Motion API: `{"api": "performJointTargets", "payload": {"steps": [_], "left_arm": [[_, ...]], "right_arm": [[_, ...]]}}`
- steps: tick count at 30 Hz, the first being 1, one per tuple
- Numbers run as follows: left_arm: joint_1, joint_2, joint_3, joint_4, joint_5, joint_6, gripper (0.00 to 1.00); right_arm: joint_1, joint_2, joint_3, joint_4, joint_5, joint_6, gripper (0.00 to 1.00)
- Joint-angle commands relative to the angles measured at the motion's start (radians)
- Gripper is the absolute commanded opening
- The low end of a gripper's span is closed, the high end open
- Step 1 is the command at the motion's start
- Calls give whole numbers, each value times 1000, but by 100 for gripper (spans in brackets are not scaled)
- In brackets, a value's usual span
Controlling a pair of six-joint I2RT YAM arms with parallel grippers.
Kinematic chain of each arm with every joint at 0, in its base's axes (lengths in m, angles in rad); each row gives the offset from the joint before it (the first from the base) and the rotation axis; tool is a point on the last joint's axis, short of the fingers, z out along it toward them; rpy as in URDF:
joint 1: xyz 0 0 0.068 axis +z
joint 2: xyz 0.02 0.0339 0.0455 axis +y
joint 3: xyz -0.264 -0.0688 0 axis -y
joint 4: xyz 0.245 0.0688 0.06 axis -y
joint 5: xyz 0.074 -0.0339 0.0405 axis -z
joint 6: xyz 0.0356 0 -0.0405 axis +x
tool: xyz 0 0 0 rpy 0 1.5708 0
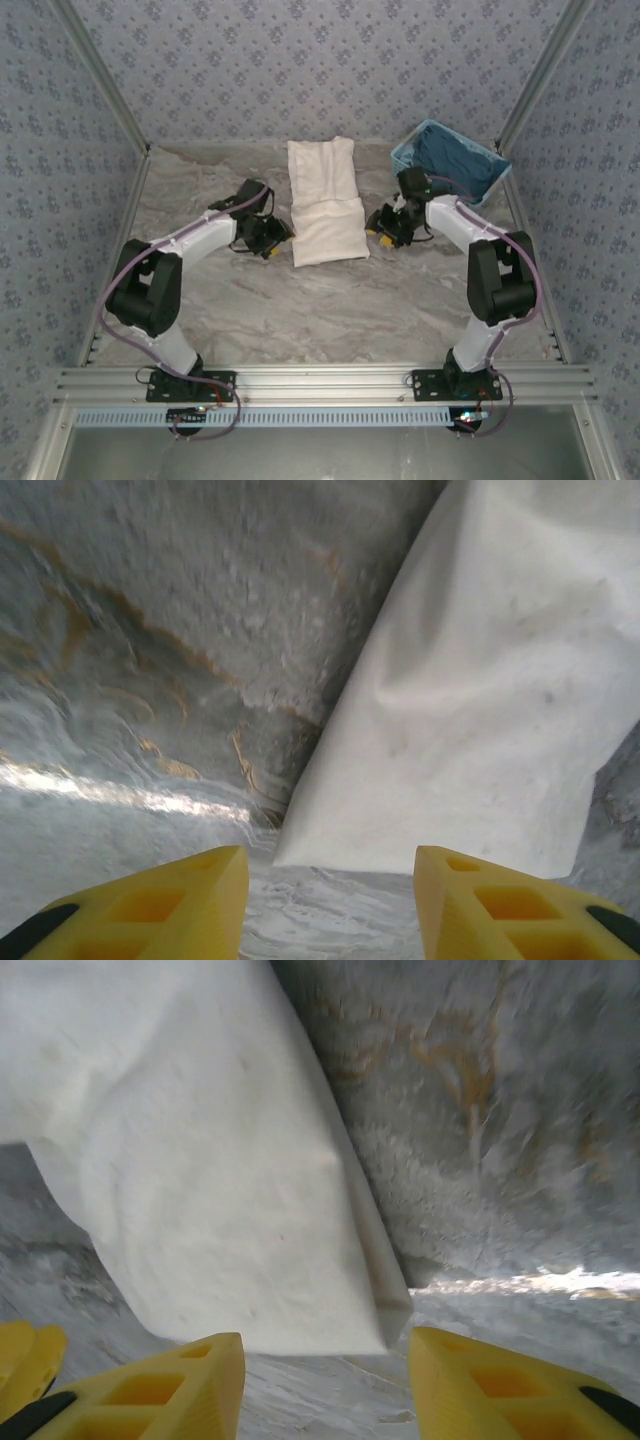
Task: Fold and stack the t-shirts
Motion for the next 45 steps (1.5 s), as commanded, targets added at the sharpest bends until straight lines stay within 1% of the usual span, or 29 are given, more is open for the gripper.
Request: {"api": "performJointTargets", "payload": {"steps": [1,3,7,12,17,19,20,22,23,25,28,32,35,38,42,45], "left_arm": [[-39,25,-48,114,72,-125,49],[-52,50,-81,182,103,-184,51],[-69,100,-86,215,113,-238,51],[-75,143,-60,195,106,-246,50],[-81,166,-27,169,99,-237,50],[-87,164,-24,146,94,-241,50],[-90,155,-19,107,74,-237,50],[-100,114,-16,6,1,-231,51],[-104,93,-29,-12,-25,-237,51],[-109,42,-82,1,-54,-272,52],[-112,-1,-143,55,-60,-318,54],[-117,-8,-180,139,-46,-370,55],[-123,10,-183,188,-38,-389,54],[-130,39,-168,200,-36,-391,50],[-131,57,-137,187,-75,-367,44],[-135,64,-129,206,-91,-375,41]], "right_arm": [[28,-5,-98,92,-37,46,50],[31,5,-123,137,-59,75,50],[36,49,-105,137,-64,84,51],[40,116,-63,124,-63,75,49],[47,161,-48,123,-70,95,42],[48,167,-49,141,-74,114,38],[50,168,-47,149,-73,122,36],[52,163,-47,160,-73,141,22],[53,159,-48,162,-71,150,15],[55,146,-52,155,-61,163,6],[59,121,-60,116,-44,171,0],[65,89,-93,93,-55,185,0],[78,57,-128,99,-71,197,0],[90,27,-158,100,-78,202,0],[99,4,-191,100,-89,205,0],[104,-15,-211,99,-96,204,0]]}}
